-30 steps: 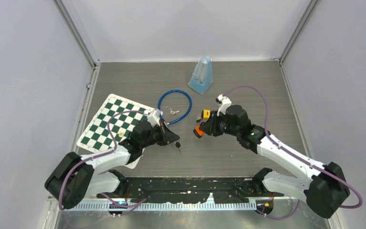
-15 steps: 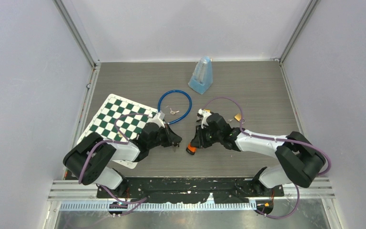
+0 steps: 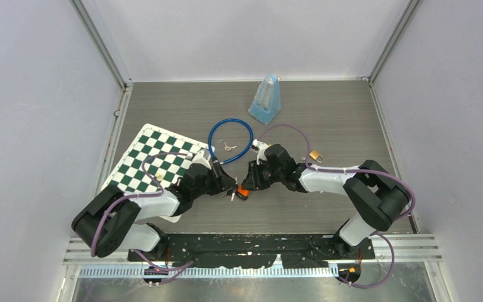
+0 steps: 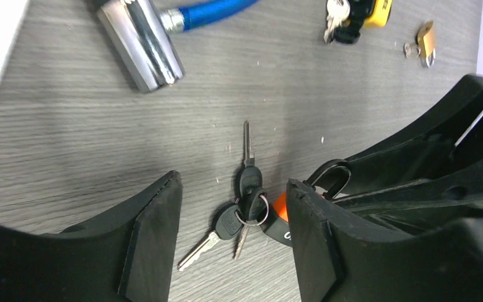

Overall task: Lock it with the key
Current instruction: Place the key at the center of the board, then reset both arms

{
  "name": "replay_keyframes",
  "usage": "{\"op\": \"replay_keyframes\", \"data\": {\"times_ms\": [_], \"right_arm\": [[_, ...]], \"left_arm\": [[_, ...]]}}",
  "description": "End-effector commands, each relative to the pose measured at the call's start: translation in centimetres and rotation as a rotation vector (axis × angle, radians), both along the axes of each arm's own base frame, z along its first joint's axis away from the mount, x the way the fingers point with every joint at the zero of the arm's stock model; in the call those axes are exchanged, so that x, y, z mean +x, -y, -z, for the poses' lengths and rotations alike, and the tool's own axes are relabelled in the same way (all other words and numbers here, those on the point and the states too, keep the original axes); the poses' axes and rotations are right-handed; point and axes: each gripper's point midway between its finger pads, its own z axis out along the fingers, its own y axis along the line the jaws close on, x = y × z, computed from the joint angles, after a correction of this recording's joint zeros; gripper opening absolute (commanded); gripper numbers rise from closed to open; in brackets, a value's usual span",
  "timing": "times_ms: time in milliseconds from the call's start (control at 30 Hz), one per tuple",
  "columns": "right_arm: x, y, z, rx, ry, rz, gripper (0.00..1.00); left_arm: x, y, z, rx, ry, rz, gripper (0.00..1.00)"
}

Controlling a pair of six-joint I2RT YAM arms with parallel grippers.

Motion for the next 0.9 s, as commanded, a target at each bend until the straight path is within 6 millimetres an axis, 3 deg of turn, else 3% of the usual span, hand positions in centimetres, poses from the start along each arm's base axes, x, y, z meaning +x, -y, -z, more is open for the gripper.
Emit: {"op": "replay_keyframes", "data": {"times_ms": [0, 100, 167, 233, 400, 567, 700, 867], "right_arm": [[1.7, 1.3, -1.4, -0.090, 0.078, 0.058, 0.59], [2.5, 2.8, -2.2, -0.134, 0.117, 0.109, 0.85], [3.1, 4.0, -2.9, -0.140, 0.147, 0.150, 0.93], [3.8, 5.1, -3.8, -0.139, 0.175, 0.189, 0.96], [6.1, 9.4, -7.5, -0.196, 0.292, 0.356, 0.97], [7.3, 16.4, -13.4, -0.303, 0.437, 0.652, 0.98], [5.1, 22.5, -20.1, -0.307, 0.556, 0.867, 0.98], [0.0, 27.6, -26.4, -0.217, 0.586, 1.020, 0.98]], "left_arm": [[1.7, -2.2, -3.2, 0.113, 0.084, -0.083, 0.63], [1.4, -3.9, -5.1, 0.176, 0.087, -0.122, 0.80], [0.8, -5.0, -6.3, 0.196, 0.085, -0.145, 0.88], [0.2, -6.4, -7.2, 0.196, 0.091, -0.192, 0.98], [-1.1, -10.8, -11.6, 0.166, 0.182, -0.363, 1.00], [-4.5, -15.4, -14.6, 0.221, 0.240, -0.411, 1.00], [-7.4, -18.7, -16.9, 0.252, 0.295, -0.423, 1.00], [-11.0, -21.2, -21.8, 0.228, 0.419, -0.361, 1.00]]}}
